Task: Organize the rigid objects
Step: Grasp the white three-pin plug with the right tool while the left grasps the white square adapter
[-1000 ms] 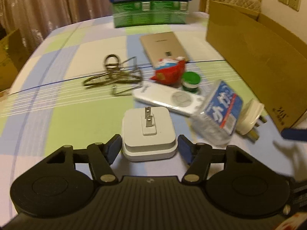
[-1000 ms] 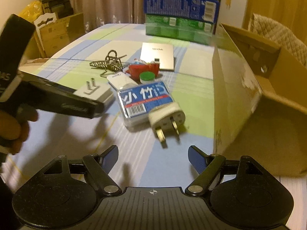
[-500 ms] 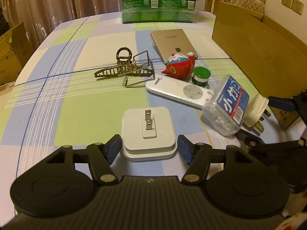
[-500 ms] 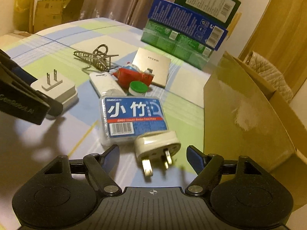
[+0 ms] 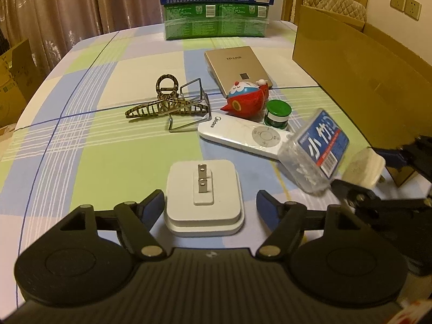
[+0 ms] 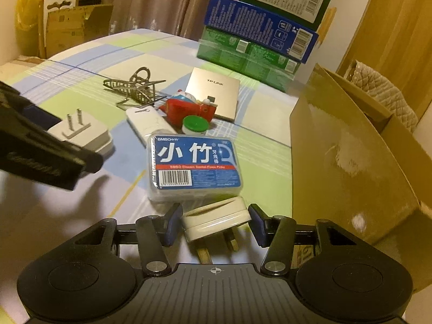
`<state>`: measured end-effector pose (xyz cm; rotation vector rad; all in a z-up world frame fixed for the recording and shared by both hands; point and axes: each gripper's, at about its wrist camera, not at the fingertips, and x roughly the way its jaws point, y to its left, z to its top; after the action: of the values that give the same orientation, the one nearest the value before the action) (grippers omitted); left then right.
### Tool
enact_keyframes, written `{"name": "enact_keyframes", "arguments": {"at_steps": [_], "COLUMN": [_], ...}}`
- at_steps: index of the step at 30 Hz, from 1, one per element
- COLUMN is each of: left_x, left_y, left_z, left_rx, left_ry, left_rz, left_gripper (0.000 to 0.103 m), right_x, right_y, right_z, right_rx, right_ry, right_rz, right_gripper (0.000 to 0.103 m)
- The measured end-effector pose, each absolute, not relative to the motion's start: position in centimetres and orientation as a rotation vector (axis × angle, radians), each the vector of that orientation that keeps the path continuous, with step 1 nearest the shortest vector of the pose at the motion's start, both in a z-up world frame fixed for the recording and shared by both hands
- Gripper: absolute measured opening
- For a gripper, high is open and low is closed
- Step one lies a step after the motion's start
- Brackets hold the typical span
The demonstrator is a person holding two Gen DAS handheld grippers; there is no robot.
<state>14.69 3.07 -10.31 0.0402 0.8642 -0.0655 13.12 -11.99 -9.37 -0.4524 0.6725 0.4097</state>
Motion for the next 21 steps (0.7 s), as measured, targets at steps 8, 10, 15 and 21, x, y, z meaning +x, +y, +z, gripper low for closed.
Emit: {"name": "enact_keyframes", "arguments": {"at_steps": [8,10,15,21], "left_x": [15.3,15.2,15.0,14.5], "left_y": [3.1,3.3,3.4,3.1], "left_z": [-11.1,-11.1,-10.7,-9.0], "left_rx": [0.065,0.044,0.02,0.009], "left_ry": [0.891,0.893,0.894,0.865], "left_rz": [-0.05,-0.054,-0.063,-0.067], "left_gripper": [0.067,0.061,0.06,0.06], "right_x": [12.4,12.3,12.1,10.9], "right_y": [-12.6,-12.7,-13.1,-13.3], "right_z": [-9.0,-8.9,-8.6,-7.4], "right_rx": [-0.376,-0.363,-0.333,-0.338], "right_ry": [0.707,0.712,0.722,0.697], "right_rz": [0.411,0.411,0.413,0.428], "right_gripper": [0.05,0.05,0.05,0.05]}}
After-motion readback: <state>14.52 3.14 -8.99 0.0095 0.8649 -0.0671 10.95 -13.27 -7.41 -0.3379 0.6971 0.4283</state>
